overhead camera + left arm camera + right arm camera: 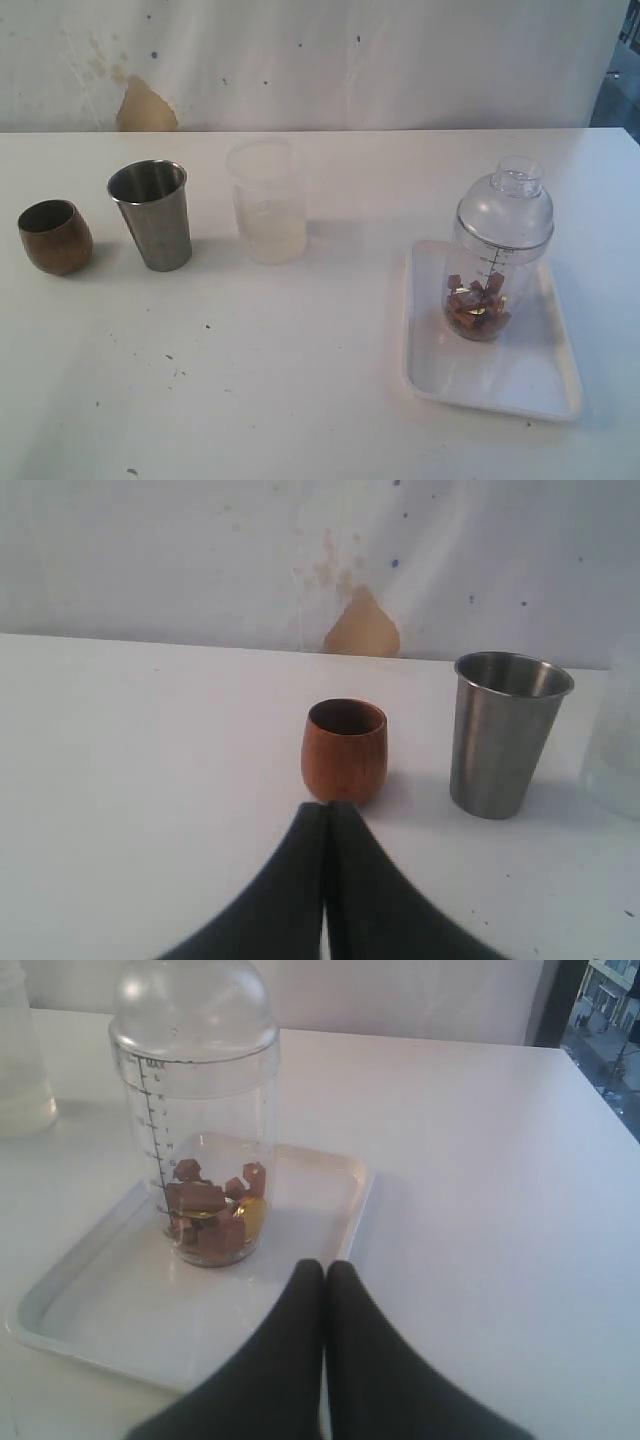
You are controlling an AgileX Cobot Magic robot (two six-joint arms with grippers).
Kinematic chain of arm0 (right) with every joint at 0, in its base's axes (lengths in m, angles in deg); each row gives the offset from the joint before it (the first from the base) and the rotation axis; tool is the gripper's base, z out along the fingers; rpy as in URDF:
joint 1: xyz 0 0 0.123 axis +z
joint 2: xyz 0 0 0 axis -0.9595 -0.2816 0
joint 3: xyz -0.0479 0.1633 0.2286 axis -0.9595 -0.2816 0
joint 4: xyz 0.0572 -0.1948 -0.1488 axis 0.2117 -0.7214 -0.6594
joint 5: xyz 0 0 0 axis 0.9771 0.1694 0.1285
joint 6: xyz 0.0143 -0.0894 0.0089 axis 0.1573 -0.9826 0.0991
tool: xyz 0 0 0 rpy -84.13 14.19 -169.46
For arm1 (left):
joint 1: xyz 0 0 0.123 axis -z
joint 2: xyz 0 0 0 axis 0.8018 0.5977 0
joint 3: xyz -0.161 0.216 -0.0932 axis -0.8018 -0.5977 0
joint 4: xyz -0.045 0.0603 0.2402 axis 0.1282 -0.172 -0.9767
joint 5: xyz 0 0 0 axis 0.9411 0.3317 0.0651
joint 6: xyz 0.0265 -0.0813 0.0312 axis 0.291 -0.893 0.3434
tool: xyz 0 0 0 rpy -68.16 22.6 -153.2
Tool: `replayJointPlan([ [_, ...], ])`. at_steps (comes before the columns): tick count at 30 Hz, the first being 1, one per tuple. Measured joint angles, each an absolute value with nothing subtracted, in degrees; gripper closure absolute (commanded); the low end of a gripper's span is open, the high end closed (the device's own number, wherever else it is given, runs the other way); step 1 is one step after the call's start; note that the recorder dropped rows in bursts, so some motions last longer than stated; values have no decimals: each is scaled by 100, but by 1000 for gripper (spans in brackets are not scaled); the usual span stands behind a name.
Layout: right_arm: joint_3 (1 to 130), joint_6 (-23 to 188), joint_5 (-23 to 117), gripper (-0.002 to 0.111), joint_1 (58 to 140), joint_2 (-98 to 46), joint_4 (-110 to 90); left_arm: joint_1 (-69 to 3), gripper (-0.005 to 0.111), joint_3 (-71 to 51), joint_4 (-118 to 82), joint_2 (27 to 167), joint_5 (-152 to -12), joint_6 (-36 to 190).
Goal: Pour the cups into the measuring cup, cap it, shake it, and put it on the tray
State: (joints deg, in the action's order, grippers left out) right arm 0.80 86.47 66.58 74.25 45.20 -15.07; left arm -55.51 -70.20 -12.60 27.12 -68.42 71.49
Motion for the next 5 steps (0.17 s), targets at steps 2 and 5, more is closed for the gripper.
replayJointPlan([
  [2, 80, 8647, 6658, 108, 7425, 4520, -1507, -5551, 107, -7020, -1260, 2712, -6842, 7149],
  [5, 80, 8647, 6658, 108, 7425, 4520, -1507, -5551, 107, -7020, -1260, 2712, -6842, 7149],
])
